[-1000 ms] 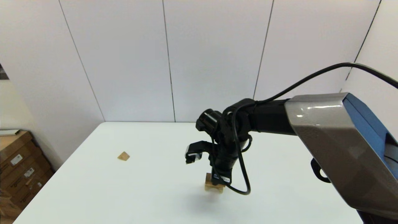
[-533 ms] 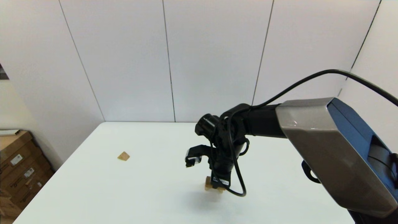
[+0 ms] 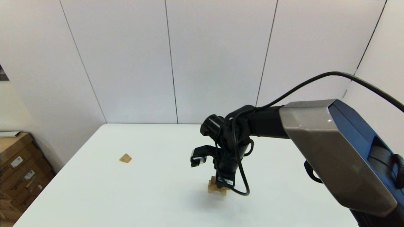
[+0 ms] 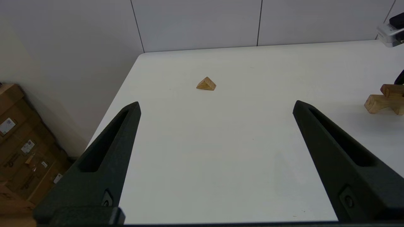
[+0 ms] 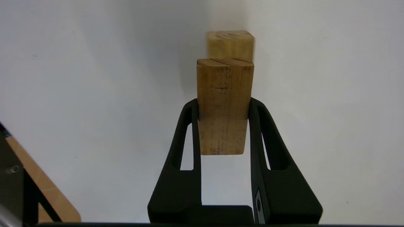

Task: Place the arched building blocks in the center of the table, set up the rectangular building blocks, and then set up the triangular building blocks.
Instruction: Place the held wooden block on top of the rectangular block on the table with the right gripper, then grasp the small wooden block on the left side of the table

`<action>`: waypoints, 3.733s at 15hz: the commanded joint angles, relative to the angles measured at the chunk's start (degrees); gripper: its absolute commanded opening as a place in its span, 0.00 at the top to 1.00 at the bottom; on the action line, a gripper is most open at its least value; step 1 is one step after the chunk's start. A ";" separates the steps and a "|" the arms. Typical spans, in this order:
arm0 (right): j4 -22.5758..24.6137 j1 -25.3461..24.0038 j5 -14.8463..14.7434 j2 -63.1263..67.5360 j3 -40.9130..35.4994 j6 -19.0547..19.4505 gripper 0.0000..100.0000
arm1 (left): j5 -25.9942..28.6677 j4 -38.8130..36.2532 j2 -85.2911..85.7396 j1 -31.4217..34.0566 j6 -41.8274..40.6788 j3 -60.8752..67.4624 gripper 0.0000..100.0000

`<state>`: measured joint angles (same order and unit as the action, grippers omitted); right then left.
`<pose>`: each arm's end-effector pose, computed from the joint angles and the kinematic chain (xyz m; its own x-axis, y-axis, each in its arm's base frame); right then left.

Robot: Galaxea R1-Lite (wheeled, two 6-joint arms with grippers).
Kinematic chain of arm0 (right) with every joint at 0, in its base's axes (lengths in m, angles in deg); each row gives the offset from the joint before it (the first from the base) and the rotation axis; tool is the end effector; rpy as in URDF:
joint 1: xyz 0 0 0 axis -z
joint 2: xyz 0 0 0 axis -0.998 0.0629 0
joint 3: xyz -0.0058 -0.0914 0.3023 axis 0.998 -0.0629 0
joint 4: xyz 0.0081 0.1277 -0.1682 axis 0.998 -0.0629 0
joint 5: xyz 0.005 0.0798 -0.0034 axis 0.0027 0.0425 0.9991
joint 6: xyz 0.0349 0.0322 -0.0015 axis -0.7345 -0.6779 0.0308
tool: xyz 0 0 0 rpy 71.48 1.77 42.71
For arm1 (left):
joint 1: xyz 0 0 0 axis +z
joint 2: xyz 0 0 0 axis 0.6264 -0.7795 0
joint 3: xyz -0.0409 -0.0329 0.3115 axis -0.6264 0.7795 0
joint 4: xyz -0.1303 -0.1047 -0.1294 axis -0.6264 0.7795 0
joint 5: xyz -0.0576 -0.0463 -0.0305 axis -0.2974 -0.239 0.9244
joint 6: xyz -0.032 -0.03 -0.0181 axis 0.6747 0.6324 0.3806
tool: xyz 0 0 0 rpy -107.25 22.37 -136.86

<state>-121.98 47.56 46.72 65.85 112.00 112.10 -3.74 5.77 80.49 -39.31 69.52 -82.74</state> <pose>0.3678 0.2993 0.0582 0.1247 0.1687 -0.9777 -0.9729 0.2140 -0.0872 0.0089 -0.0004 0.0752 0.9999 -0.0142 -0.0020 0.0143 0.9995 0.0274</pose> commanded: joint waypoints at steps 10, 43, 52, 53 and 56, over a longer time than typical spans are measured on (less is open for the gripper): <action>2.33 0.07 -0.07 0.66 0.13 0.44 1.00 | -0.03 0.02 -0.05 0.00 -0.01 0.00 0.00; 2.25 0.16 0.10 1.98 0.13 0.53 1.00 | -0.03 0.02 -0.05 0.00 -0.01 0.00 0.00; 2.07 0.51 0.10 0.57 0.04 0.26 0.00 | -0.03 0.02 -0.05 0.00 -0.01 0.00 0.00; 1.63 1.21 0.19 -2.06 0.04 0.44 0.00 | -0.03 0.02 -0.05 0.00 -0.01 0.00 0.00; -2.15 4.73 0.10 -13.58 0.04 0.17 0.00 | -0.03 0.02 -0.05 0.00 -0.01 0.00 0.00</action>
<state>-120.77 49.32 46.88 62.69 112.05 112.32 -3.76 5.80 80.49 -39.31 69.53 -82.74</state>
